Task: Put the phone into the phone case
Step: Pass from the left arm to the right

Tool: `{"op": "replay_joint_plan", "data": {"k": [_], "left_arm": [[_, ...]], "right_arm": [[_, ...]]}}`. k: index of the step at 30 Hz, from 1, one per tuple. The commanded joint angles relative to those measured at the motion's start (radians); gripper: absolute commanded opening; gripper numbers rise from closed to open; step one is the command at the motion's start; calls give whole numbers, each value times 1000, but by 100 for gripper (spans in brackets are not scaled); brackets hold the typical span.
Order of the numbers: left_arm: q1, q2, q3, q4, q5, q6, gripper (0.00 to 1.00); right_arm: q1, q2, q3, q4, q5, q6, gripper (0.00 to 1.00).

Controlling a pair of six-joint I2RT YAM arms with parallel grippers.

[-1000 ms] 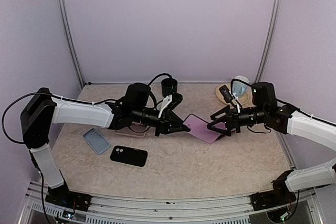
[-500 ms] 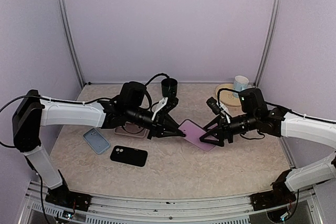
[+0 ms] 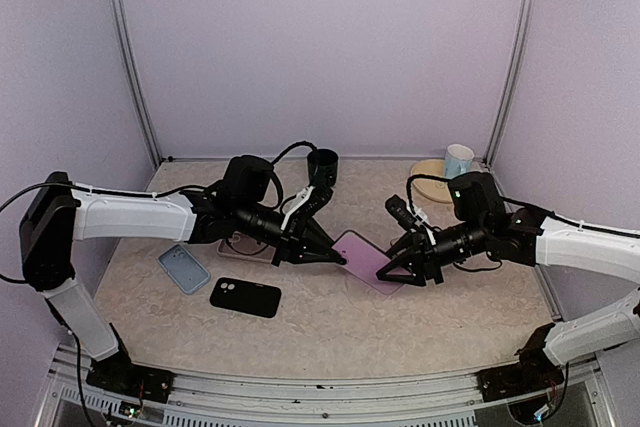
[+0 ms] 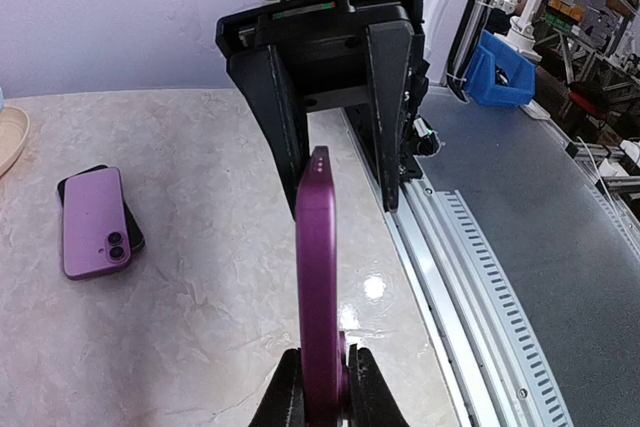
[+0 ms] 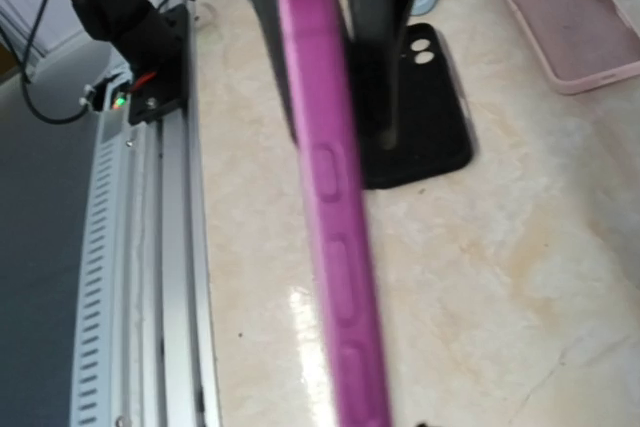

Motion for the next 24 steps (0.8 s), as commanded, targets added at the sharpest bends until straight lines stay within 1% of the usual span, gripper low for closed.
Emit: {"op": "replay_joint_plan", "data": {"k": [1, 6, 12, 14, 16, 17, 18, 19, 20, 22, 24], "left_arm": [[5, -48, -4, 21, 56, 19, 0], [7, -53, -3, 21, 71, 18, 0], [7, -50, 3, 20, 69, 11, 0], [7, -50, 4, 24, 68, 7, 0], [9, -50, 3, 30, 64, 1, 5], [11, -51, 2, 35, 61, -6, 12], [14, -52, 0, 41, 55, -12, 20], [17, -54, -3, 48, 50, -19, 31], [21, -59, -6, 54, 48, -26, 38], [26, -67, -14, 64, 35, -32, 60], [34, -86, -35, 94, 21, -46, 70]], "right_arm": [[18, -13, 21, 2, -39, -6, 32], [34, 11, 25, -9, -31, -20, 21], [52, 19, 34, -11, -26, -43, 0], [58, 20, 39, -14, -24, -47, 0], [62, 20, 43, -14, -20, -51, 0], [65, 19, 45, -14, -16, -53, 0], [66, 19, 47, -16, -12, -56, 0], [68, 17, 51, -19, -5, -60, 0], [68, 13, 54, -20, 6, -63, 0], [68, 1, 58, -21, 30, -71, 0], [69, -13, 64, -24, 51, -79, 0]]}}
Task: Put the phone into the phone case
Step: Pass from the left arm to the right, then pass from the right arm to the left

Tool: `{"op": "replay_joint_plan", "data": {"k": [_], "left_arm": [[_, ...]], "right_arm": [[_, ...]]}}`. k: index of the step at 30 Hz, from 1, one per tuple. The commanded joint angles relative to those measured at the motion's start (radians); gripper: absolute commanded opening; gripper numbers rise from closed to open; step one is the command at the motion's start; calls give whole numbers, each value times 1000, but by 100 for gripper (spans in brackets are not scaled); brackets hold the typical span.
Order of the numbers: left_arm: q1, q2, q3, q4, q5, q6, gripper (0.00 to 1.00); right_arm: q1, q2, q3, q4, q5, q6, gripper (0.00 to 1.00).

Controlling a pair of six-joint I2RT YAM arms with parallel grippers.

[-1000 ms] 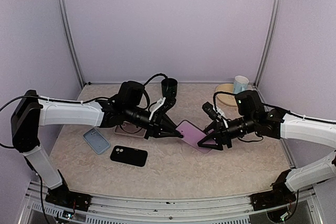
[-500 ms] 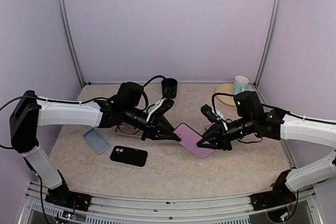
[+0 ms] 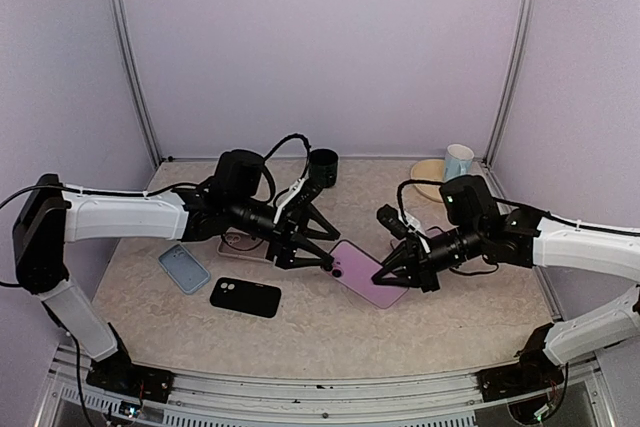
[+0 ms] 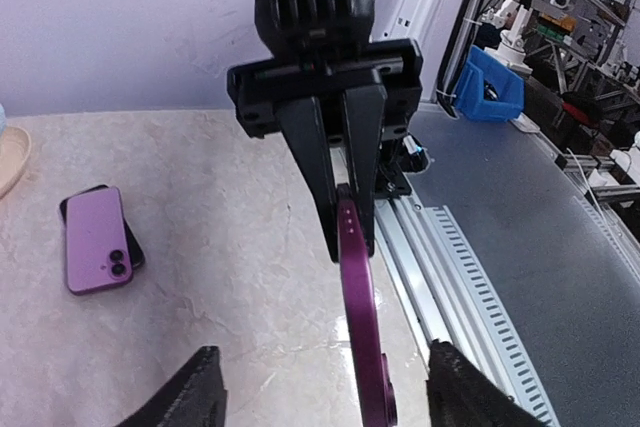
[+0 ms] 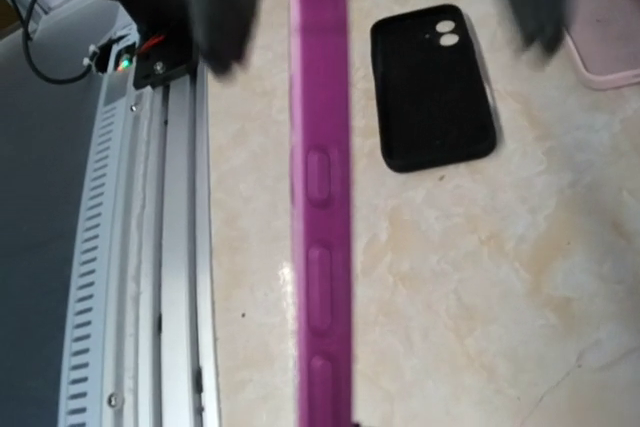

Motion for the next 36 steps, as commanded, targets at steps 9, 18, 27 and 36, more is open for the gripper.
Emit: {"op": "replay_joint_plan", "data": {"k": [9, 18, 27, 36], "left_arm": [[78, -134, -126, 355, -68, -285, 95], [95, -155, -117, 453, -311, -654, 99], [91, -52, -47, 347, -481, -957, 99], [50, -4, -1, 347, -472, -993, 99]], "right_arm": [[15, -82, 77, -10, 216, -55, 0], [66, -192, 38, 122, 523, -117, 0], [193, -176, 19, 202, 841, -218, 0], [338, -63, 4, 289, 1186, -357, 0]]}}
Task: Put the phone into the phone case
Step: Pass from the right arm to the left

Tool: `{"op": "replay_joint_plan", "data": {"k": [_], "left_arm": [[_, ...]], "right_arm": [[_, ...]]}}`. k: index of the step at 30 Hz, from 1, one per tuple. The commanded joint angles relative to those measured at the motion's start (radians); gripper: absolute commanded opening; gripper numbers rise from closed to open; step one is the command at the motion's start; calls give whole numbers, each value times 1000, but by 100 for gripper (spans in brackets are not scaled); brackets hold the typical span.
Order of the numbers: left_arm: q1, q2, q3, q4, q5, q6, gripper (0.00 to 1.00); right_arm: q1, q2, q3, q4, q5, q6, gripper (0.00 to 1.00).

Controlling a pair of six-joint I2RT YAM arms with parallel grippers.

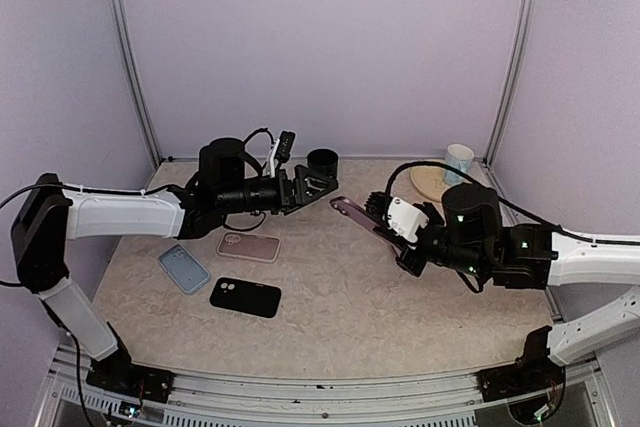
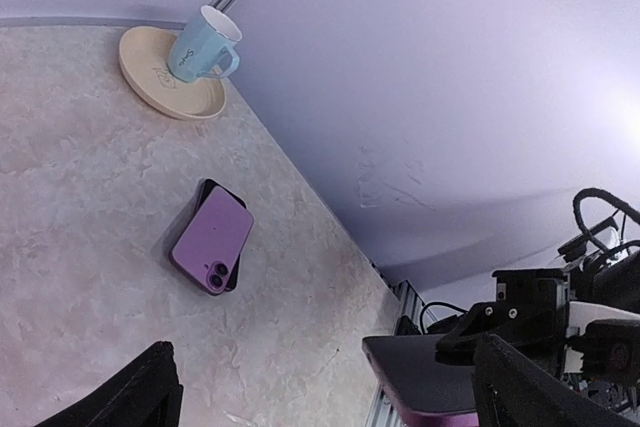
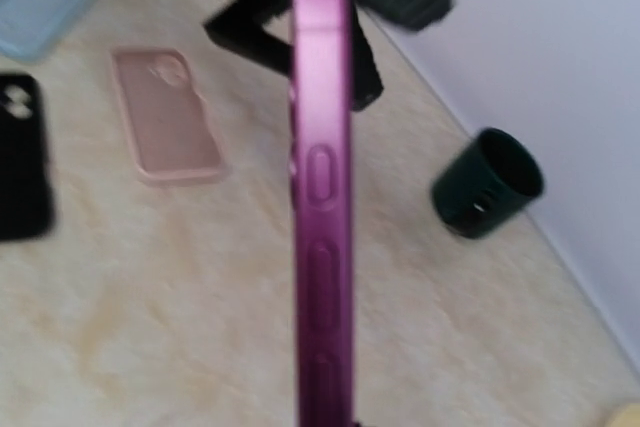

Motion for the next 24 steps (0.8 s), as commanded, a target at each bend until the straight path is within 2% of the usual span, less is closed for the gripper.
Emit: {"op": "replay_joint_plan", "data": {"k": [1, 13, 24], "left_arm": [[-17, 16, 34, 32, 8, -59, 99], [-56, 55, 33, 40, 9, -183, 99], [-71, 110, 65, 108, 52, -253, 98]], "right_arm": [[52, 38, -19, 135, 224, -93, 0], [113, 158, -69, 347, 500, -283, 0], [177, 269, -176, 754, 661, -640, 0]]}}
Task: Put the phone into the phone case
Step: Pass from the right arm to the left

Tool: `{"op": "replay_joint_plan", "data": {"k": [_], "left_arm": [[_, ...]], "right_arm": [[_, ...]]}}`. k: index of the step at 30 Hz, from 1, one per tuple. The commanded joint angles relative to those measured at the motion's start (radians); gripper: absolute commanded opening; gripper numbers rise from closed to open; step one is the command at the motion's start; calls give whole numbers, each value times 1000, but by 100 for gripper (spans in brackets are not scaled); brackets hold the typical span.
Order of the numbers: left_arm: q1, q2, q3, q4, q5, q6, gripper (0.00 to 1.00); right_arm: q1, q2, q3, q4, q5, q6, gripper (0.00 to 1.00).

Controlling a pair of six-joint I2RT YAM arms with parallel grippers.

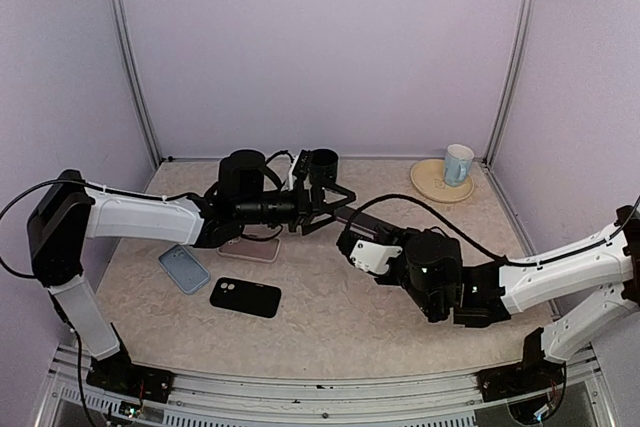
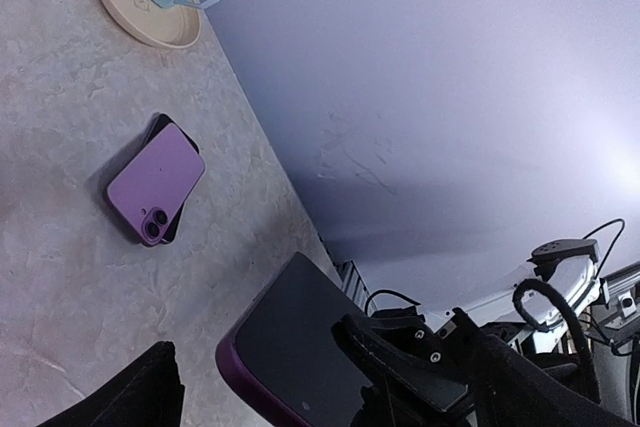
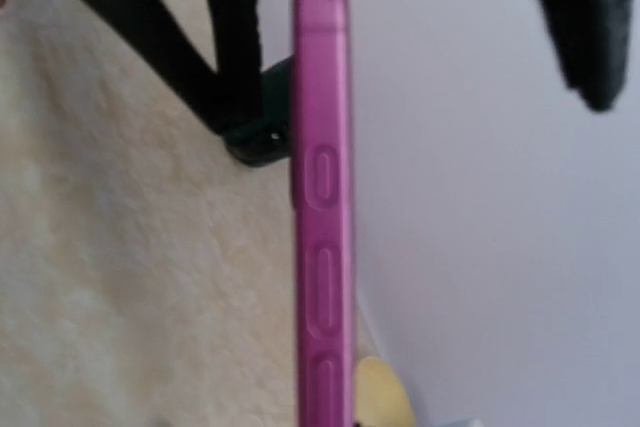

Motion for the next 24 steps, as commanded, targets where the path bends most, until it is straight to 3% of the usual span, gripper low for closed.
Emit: {"op": "replay_joint_plan", "data": {"k": [1, 16, 24], "left_arm": [[-2, 20, 44, 58, 30, -30, 96], [5, 58, 39, 135, 86, -94, 73], [19, 53, 18, 181, 115, -123, 51]], "right_arm": [[31, 29, -47, 319, 101, -223, 0], [45, 242, -106, 894, 160, -660, 0], [47, 328, -114, 1070, 152, -802, 0]]}}
